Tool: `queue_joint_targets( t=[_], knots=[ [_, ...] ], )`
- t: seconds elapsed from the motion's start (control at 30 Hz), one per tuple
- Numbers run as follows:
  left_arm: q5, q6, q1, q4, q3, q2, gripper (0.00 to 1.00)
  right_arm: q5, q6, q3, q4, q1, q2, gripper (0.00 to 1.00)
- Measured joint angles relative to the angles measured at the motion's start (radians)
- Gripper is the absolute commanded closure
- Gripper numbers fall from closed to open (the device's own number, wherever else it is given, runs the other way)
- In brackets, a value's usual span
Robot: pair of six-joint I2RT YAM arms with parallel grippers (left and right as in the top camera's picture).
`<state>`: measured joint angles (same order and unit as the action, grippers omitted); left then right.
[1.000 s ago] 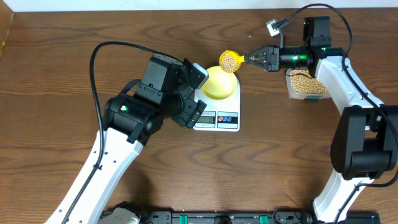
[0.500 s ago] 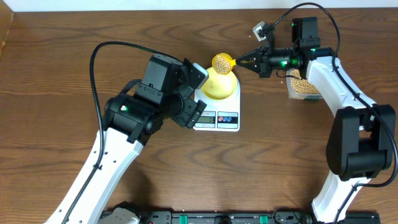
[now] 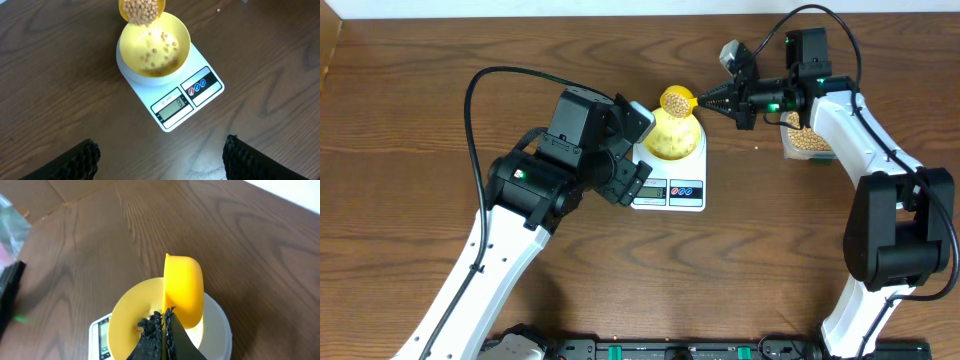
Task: Scoop item into bowl and weigh 50g on scale
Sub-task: 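Tilt the scoop with the right gripper to pour soybeans into the bowl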
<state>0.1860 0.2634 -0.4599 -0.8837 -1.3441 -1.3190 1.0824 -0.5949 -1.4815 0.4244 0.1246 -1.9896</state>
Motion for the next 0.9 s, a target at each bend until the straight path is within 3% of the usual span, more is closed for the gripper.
queue_joint_targets(
  t=[0.5,0.9],
  knots=[
    [0.000,0.000,0.000,0.000,0.000,0.000,0.19,-0.003,-0.330,0.000,0.056,0.005,0.000,0.99],
    [0.000,0.000,0.000,0.000,0.000,0.000,0.19,-0.002,-0.488,0.000,0.063,0.013,0.000,0.99]
  ],
)
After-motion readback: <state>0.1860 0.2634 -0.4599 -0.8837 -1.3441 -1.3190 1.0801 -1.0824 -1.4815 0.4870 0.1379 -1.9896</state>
